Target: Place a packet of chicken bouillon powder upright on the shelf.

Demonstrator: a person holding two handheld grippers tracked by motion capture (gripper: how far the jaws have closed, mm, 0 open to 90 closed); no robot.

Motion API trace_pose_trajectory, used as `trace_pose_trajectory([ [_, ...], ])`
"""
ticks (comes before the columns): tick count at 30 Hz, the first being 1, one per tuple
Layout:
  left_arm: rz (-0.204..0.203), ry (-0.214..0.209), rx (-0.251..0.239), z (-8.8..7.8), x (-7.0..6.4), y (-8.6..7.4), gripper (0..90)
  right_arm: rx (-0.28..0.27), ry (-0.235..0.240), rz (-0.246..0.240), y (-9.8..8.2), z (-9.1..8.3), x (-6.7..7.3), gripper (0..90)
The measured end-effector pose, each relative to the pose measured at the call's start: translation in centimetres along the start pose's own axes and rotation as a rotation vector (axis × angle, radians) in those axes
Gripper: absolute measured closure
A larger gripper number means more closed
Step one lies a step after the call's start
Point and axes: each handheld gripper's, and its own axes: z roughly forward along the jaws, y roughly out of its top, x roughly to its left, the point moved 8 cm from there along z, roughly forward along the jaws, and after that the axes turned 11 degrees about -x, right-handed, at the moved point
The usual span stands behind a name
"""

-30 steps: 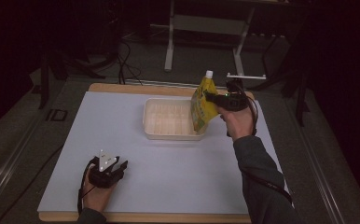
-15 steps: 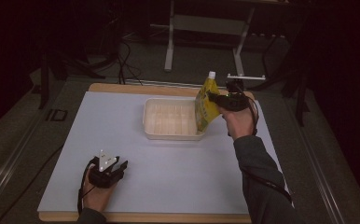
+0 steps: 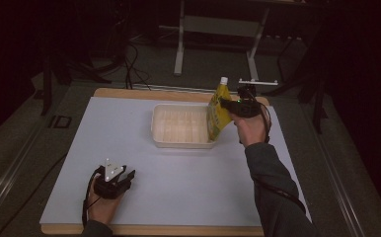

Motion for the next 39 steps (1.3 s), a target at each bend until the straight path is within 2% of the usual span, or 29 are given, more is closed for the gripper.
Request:
trace_pose_trajectory([
  [20, -0.004, -0.002, -0.001, 0.0, 0.0, 0.0, 60.0, 0.023, -0.043, 0.053, -0.7, 2.3, -0.9, 89.9],
  [28, -0.006, -0.003, -0.001, 0.0, -0.1, 0.0, 60.0, 0.040, -0.058, 0.057, -1.3, 3.2, -0.9, 89.7],
  [39, -0.005, -0.004, 0.002, 0.0, -0.1, 0.0, 60.0, 0.095, -0.084, 0.046, -2.7, 4.7, -1.0, 89.7],
])
